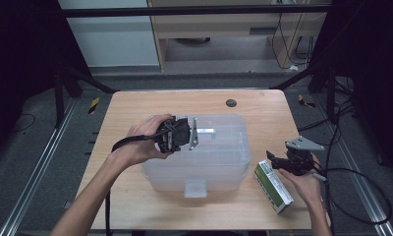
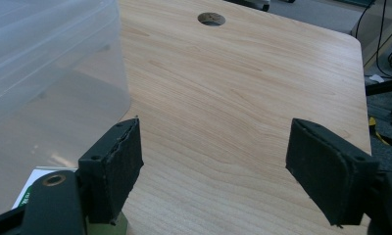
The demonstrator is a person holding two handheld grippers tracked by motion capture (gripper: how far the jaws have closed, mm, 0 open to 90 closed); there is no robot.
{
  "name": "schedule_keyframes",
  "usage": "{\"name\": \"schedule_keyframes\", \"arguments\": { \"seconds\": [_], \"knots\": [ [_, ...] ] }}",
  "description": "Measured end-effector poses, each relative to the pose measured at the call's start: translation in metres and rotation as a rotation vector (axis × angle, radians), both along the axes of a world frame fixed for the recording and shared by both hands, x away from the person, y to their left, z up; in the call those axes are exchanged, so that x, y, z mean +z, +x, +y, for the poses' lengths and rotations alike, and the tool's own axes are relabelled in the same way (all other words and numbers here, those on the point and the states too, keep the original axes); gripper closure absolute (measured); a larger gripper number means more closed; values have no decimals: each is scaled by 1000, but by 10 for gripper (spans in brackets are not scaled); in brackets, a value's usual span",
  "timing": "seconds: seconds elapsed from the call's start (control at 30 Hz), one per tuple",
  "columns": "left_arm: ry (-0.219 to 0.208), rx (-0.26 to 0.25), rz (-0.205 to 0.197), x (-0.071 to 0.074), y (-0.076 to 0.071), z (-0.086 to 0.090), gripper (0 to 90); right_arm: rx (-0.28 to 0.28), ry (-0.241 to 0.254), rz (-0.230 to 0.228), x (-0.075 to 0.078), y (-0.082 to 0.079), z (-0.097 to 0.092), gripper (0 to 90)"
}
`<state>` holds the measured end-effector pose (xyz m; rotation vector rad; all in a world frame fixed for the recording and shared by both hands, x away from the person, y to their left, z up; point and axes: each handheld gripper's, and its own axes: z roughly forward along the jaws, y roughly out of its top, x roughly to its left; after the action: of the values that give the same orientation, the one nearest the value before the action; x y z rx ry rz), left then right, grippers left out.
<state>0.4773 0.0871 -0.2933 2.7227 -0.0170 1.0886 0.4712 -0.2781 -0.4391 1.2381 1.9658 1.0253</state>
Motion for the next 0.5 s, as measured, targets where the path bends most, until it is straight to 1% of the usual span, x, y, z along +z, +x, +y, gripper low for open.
{"name": "schedule_keyframes", "arguments": {
  "seconds": [0.1,0.13,0.27,0.33,0.37,0.4,0.43,0.5],
  "knots": [
    [7,0,-4,-1,1,-1,607,1,1,2,0,0,0,218],
    [12,1,1,-1,1,-1,615,2,2,5,0,0,0,219],
    [29,-7,-6,-3,1,-4,643,5,3,10,0,0,1,225],
    [35,-8,-8,-3,1,-4,658,7,1,9,0,0,1,227],
    [38,-8,-11,-3,1,-5,680,8,1,9,0,0,0,228],
    [37,-10,-11,-2,0,-5,680,8,1,9,0,0,0,228],
    [34,-15,-10,-2,0,-4,693,7,3,11,0,0,1,229],
    [46,-14,4,-2,0,-5,723,10,1,14,0,0,1,231]
  ]
}}
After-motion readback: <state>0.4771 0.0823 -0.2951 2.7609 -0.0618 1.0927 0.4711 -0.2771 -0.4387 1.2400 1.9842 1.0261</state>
